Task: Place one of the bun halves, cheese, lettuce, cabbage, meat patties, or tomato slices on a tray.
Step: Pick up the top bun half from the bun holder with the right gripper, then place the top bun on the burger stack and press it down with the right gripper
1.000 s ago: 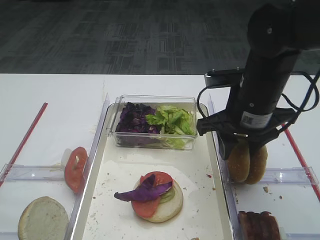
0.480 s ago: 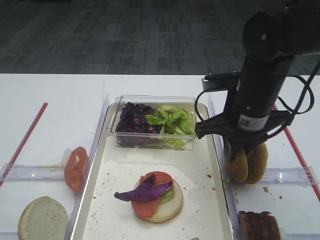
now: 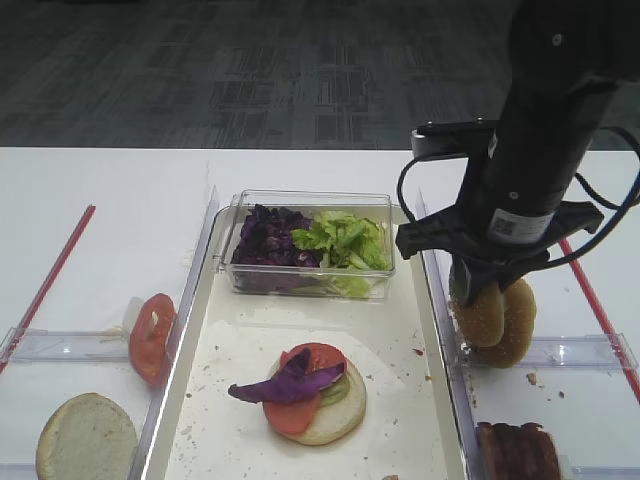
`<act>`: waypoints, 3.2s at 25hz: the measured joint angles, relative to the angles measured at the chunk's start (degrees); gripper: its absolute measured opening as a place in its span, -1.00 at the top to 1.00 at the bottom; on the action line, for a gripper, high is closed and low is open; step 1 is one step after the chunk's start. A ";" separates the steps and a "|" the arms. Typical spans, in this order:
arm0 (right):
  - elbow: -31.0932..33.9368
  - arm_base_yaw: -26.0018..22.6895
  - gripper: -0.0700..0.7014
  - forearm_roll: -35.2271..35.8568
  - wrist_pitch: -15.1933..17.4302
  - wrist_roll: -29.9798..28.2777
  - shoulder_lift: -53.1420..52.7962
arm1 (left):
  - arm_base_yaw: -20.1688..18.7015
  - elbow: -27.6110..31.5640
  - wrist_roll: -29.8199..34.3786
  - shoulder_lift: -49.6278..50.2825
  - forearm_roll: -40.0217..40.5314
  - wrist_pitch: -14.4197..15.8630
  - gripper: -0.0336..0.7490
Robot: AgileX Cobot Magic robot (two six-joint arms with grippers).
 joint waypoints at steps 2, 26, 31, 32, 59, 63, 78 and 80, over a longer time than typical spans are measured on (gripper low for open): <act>0.00 0.00 0.27 0.00 0.57 -0.11 -1.16 | 0.00 0.00 0.00 0.00 0.00 0.00 -0.48; 0.00 0.00 0.28 48.15 2.39 -32.40 -3.09 | 0.00 0.00 0.00 0.00 0.00 0.00 -0.48; 0.00 0.00 0.28 60.14 4.85 -39.27 -3.09 | 0.00 0.00 0.00 0.00 0.00 0.00 -0.48; 0.00 0.10 0.28 60.75 4.99 -39.66 -3.09 | 0.00 0.00 0.00 0.00 0.00 0.00 -0.48; 14.57 -5.89 0.28 69.88 7.14 -56.20 1.91 | 0.00 0.00 0.00 -0.08 0.00 0.00 -0.48; 14.57 -6.04 0.28 72.17 7.65 -58.19 5.77 | 0.00 0.00 0.00 -0.08 0.00 0.00 -0.48; 14.57 -6.08 0.28 73.28 6.27 -61.23 13.94 | 0.00 0.00 0.00 -0.08 0.00 0.00 -0.48; 14.57 -6.08 0.28 73.55 6.15 -61.23 14.40 | 0.00 0.00 0.00 -0.08 0.00 0.00 -0.48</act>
